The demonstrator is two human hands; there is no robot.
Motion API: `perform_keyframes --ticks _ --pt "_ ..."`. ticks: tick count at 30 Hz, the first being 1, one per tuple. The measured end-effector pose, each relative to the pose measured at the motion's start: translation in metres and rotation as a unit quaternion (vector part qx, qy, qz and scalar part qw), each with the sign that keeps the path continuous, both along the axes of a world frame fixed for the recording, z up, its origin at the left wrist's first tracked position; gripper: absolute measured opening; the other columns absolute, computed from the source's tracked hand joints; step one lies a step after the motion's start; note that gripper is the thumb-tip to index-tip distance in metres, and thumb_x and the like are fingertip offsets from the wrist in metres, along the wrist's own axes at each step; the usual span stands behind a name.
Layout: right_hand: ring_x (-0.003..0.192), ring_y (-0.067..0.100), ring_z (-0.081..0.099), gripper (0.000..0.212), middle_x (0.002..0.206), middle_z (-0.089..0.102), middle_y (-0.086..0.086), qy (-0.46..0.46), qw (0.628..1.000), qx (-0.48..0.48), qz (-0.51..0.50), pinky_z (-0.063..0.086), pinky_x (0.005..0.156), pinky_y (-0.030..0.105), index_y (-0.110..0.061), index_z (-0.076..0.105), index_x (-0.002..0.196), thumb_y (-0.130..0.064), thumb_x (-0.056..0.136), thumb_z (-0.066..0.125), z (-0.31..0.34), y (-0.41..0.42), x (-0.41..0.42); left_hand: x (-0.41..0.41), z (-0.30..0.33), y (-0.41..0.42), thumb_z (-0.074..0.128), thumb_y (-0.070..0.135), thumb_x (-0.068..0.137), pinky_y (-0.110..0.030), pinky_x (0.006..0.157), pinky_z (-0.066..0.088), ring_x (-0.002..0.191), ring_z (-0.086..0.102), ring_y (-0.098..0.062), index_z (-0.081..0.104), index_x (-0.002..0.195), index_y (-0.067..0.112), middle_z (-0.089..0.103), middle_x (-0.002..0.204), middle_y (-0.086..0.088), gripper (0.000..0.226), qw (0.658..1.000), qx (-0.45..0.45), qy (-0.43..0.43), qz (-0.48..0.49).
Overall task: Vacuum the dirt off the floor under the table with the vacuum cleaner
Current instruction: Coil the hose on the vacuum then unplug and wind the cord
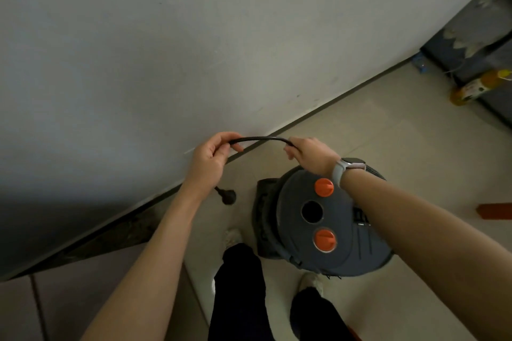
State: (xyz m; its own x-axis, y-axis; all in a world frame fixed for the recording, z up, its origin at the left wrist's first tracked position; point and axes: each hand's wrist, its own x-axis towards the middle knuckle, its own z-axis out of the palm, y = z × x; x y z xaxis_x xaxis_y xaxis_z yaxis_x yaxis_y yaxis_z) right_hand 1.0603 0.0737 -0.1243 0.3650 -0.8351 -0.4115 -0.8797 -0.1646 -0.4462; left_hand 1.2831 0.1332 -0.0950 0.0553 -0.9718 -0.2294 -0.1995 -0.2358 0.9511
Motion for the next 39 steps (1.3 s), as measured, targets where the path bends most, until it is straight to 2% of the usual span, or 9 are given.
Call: perform_keyframes --ticks 2,6,12,16,19,24,29,33,39 --pt "0.086 0.028 0.057 0.022 0.090 0.058 0.009 0.003 1.000 0.007 0.008 0.042 0.074 0.038 -0.010 0.049 0.091 -0.029 0.101 0.041 0.008 0.003 -0.019 0.000 -0.006 0.006 0.039 0.003 0.099 -0.020 0.071 0.039 0.064 0.049 0.003 0.059 0.095 0.024 0.060 0.084 0.009 0.030 0.996 0.014 -0.065 0.052" --pt "0.082 0.025 0.053 0.024 0.102 0.059 0.014 0.043 0.999 -0.024 -0.018 0.040 0.072 0.034 -0.005 0.053 0.106 -0.024 0.101 0.039 0.019 0.005 -0.082 -0.021 -0.010 0.016 0.039 0.007 0.099 -0.008 0.064 0.035 0.083 0.053 -0.010 0.060 0.108 0.013 0.057 0.086 0.007 0.023 0.980 0.022 -0.159 0.117" --pt "0.090 0.026 0.060 0.027 0.103 0.063 0.012 -0.032 0.991 -0.124 0.037 0.047 0.079 0.035 -0.005 0.060 0.111 -0.022 0.100 0.042 0.045 -0.012 -0.161 -0.130 0.013 0.007 0.049 0.033 0.097 -0.023 0.081 0.041 0.097 0.056 -0.014 0.051 0.133 0.020 0.059 0.109 0.000 0.039 0.979 0.017 -0.184 -0.089" --pt "0.074 0.016 0.055 0.023 0.088 0.061 0.002 -0.095 0.982 -0.126 0.104 0.041 0.068 0.025 -0.007 0.062 0.106 -0.022 0.098 0.047 0.054 -0.016 -0.208 -0.220 0.023 -0.001 0.050 0.025 0.097 -0.023 0.079 0.040 0.100 0.062 -0.019 0.067 0.113 0.014 0.068 0.105 0.001 0.026 0.969 -0.046 -0.238 -0.044" --pt "0.063 0.008 0.049 0.014 0.076 0.053 -0.004 -0.059 0.992 -0.049 0.103 0.037 0.059 0.021 -0.015 0.055 0.096 -0.026 0.098 0.047 0.045 -0.015 -0.281 -0.281 0.023 0.009 0.049 0.024 0.098 -0.019 0.072 0.033 0.095 0.060 -0.017 0.069 0.104 0.014 0.067 0.100 0.002 0.023 0.947 -0.056 -0.316 0.013" --pt "0.081 0.027 0.055 0.017 0.088 0.055 0.007 -0.007 0.996 -0.018 0.082 0.039 0.066 0.032 -0.009 0.054 0.096 -0.021 0.100 0.041 0.019 -0.022 -0.370 -0.329 0.023 0.029 0.051 0.020 0.096 -0.033 0.076 0.041 0.091 0.059 -0.024 0.071 0.102 0.010 0.064 0.095 -0.007 0.023 0.917 -0.059 -0.392 0.054" --pt "0.080 0.030 0.057 0.024 0.093 0.062 0.014 -0.094 0.971 -0.221 -0.005 0.034 0.062 0.027 -0.002 0.063 0.103 -0.018 0.098 0.046 0.035 -0.025 -0.364 -0.340 0.028 0.047 0.053 0.013 0.096 -0.026 0.072 0.037 0.085 0.058 -0.022 0.069 0.104 0.004 0.064 0.094 -0.011 0.020 0.910 -0.058 -0.401 0.089" --pt "0.076 0.030 0.058 0.028 0.091 0.063 0.015 -0.175 0.942 -0.286 -0.013 0.042 0.061 0.032 -0.001 0.064 0.108 -0.019 0.097 0.046 0.068 -0.034 -0.328 -0.320 0.037 0.055 0.052 0.010 0.094 -0.030 0.080 0.041 0.090 0.062 -0.035 0.067 0.105 -0.001 0.066 0.098 -0.018 0.022 0.897 -0.077 -0.407 0.153" --pt "0.065 0.025 0.053 0.039 0.075 0.058 0.012 -0.291 0.898 -0.318 0.087 0.044 0.057 0.039 -0.003 0.067 0.103 -0.031 0.095 0.041 0.131 -0.023 -0.236 -0.286 0.045 0.104 0.042 0.013 0.100 -0.038 0.081 0.045 0.093 0.060 -0.031 0.059 0.117 -0.001 0.064 0.104 -0.017 0.028 0.891 -0.063 -0.347 0.287"
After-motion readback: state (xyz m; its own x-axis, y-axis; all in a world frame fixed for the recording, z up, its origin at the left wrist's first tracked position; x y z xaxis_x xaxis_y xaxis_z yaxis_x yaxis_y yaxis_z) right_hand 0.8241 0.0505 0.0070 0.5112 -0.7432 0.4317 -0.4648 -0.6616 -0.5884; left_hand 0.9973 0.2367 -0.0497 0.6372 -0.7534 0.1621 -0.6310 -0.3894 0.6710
